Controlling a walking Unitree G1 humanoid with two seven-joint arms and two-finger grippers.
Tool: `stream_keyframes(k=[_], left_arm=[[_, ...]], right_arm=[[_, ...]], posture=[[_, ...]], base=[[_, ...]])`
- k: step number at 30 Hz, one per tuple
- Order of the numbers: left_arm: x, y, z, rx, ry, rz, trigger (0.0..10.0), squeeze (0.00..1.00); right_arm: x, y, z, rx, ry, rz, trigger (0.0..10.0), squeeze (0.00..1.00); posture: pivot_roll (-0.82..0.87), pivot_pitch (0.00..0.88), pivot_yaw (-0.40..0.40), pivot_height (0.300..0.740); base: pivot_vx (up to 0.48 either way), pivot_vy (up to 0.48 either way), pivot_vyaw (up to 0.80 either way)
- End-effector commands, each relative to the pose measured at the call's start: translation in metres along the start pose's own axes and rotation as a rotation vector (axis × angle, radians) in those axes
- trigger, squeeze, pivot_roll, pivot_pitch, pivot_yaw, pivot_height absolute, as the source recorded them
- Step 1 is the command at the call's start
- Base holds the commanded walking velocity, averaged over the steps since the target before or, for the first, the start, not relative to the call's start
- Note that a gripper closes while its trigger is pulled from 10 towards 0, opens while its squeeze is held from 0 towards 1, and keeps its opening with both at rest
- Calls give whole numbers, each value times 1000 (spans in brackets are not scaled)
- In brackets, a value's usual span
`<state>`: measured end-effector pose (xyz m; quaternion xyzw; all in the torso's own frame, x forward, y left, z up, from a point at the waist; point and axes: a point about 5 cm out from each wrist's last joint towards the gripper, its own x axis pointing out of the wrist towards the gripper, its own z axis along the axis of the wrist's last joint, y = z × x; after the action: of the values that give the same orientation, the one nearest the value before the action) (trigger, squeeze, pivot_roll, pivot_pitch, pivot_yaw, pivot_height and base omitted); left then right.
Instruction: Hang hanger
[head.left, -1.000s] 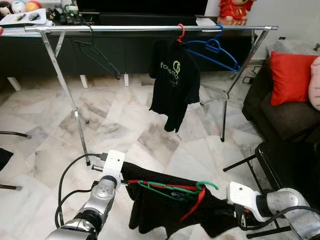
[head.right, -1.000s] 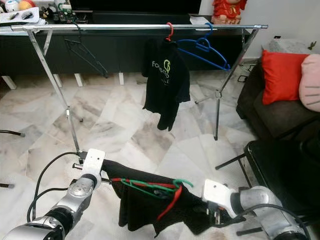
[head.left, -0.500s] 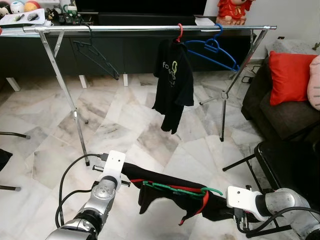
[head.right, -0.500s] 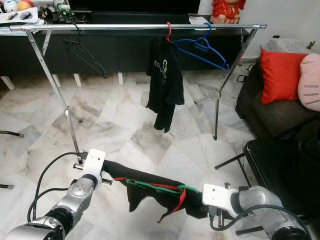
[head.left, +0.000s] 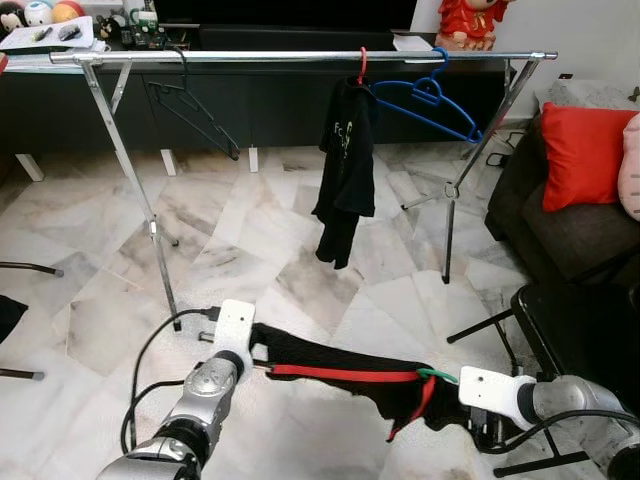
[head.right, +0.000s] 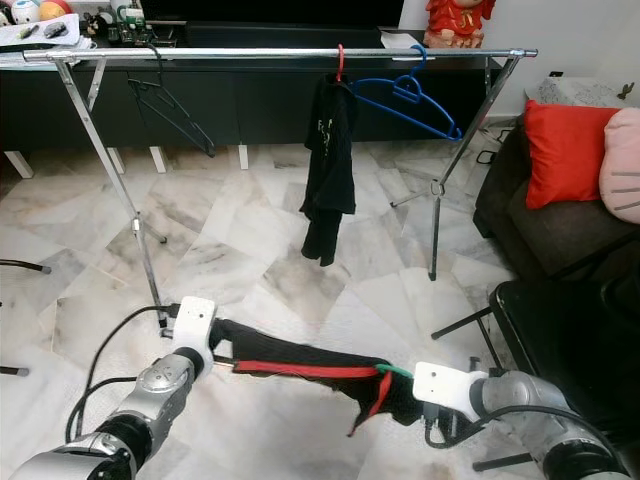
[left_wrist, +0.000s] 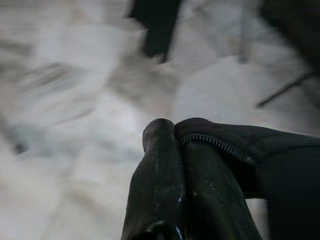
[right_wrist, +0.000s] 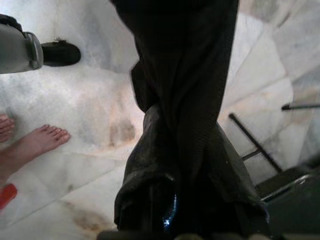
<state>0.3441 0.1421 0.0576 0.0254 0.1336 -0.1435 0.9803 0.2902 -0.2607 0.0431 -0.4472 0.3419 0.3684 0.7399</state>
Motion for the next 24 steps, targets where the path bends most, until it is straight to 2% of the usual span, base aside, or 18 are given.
stream_keyframes(k=[1, 3, 4, 9, 12, 14, 16, 20, 22, 24], left_arm=[[2, 1, 10, -24, -33, -62, 0, 0], [3, -1, 12, -22, -35, -96, 0, 0], [3, -5, 14, -11, -40, -169, 0, 0], [2, -18, 21, 20, -59, -361, 0, 0], [2, -20, 21, 32, -59, -391, 0, 0], [1, -23, 22, 60, -54, -447, 0, 0], [-1, -28, 20, 46, -37, -524, 0, 0], [-4, -40, 27, 32, -66, -655, 0, 0], [-8, -50, 33, 37, -85, -770, 0, 0], [-10, -54, 35, 59, -83, -824, 0, 0]], right_arm=[[2, 2, -5, 49, 8, -14, 0, 0], [3, 1, -1, 61, -5, -33, 0, 0], [7, -2, 6, 86, -33, -67, 0, 0], [17, -6, 29, 169, -112, -135, 0, 0], [19, -7, 33, 187, -126, -150, 0, 0], [21, -11, 44, 255, -188, -175, 0, 0], [24, -13, 56, 330, -248, -170, 0, 0], [28, -12, 59, 307, -219, -173, 0, 0], [29, -15, 64, 367, -241, -212, 0, 0], [29, -18, 68, 420, -268, -232, 0, 0]], posture=[[-40, 184, -92, 740], [-40, 184, -92, 740], [-36, 183, -88, 740], [-27, 181, -86, 740], [-26, 180, -86, 740], [-26, 180, -86, 740], [-20, 178, -88, 740], [-16, 177, -90, 740], [-13, 177, -92, 740], [-10, 178, -92, 740]], base=[[0, 0, 0], [0, 0, 0], [0, 0, 0], [0, 0, 0], [0, 0, 0], [0, 0, 0], [0, 0, 0], [0, 0, 0], [0, 0, 0], [0, 0, 0]])
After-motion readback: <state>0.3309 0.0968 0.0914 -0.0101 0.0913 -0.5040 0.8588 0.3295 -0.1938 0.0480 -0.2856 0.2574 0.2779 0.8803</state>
